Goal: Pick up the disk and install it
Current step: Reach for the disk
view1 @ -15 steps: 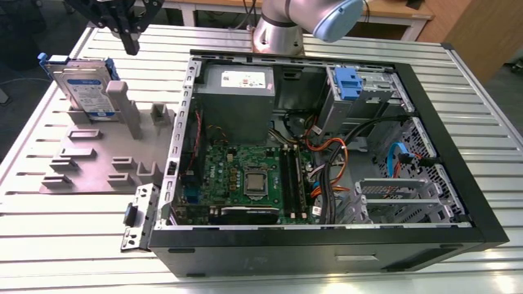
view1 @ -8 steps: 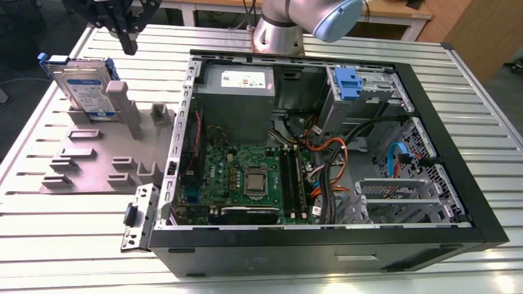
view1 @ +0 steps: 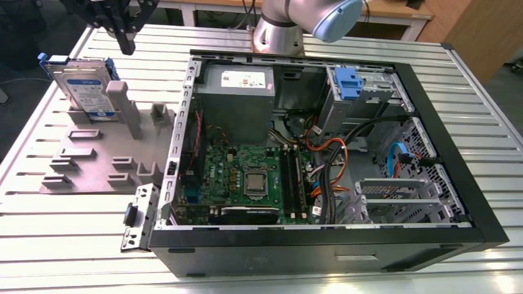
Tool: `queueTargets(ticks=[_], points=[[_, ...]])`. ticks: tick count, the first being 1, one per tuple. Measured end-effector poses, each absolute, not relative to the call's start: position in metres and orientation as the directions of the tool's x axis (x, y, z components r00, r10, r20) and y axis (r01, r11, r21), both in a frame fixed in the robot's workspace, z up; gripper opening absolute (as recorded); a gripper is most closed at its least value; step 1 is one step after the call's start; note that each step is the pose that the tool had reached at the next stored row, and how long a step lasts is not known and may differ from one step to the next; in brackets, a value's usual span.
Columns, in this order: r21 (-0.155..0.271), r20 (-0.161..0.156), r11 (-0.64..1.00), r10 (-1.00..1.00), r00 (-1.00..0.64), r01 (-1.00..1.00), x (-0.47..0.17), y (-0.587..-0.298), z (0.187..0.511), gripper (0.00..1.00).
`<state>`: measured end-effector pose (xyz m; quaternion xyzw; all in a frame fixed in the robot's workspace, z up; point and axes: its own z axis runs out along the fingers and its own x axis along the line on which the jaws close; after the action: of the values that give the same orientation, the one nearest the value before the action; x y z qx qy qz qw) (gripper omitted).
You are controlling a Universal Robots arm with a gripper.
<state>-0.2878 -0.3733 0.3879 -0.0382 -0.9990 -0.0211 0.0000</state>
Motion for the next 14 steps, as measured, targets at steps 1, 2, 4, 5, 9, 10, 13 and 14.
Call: queueTargets(ticks=[1, 2, 4, 5, 9, 10, 13, 14], points=[[0.042, 0.002, 0.996, 0.076, -0.997, 0.076, -0.2881, -0.3733, 0.3878, 0.11], [0.042, 0.002, 0.996, 0.076, -0.997, 0.076, -0.2884, -0.3733, 0.3878, 0.11], [0.042, 0.002, 0.996, 0.076, -0.997, 0.076, -0.2887, -0.3733, 0.3878, 0.11], [0.042, 0.002, 0.996, 0.076, -0.997, 0.076, -0.2888, -0.3733, 0.3878, 0.11], [0.042, 0.002, 0.996, 0.076, -0.997, 0.076, -0.289, -0.3732, 0.3877, 0.11], [0.042, 0.002, 0.996, 0.076, -0.997, 0.076, -0.2892, -0.3732, 0.3878, 0.11], [0.042, 0.002, 0.996, 0.076, -0.997, 0.076, -0.2903, -0.3723, 0.3877, 0.11], [0.042, 0.002, 0.996, 0.076, -0.997, 0.076, -0.2907, -0.3718, 0.3877, 0.11]])
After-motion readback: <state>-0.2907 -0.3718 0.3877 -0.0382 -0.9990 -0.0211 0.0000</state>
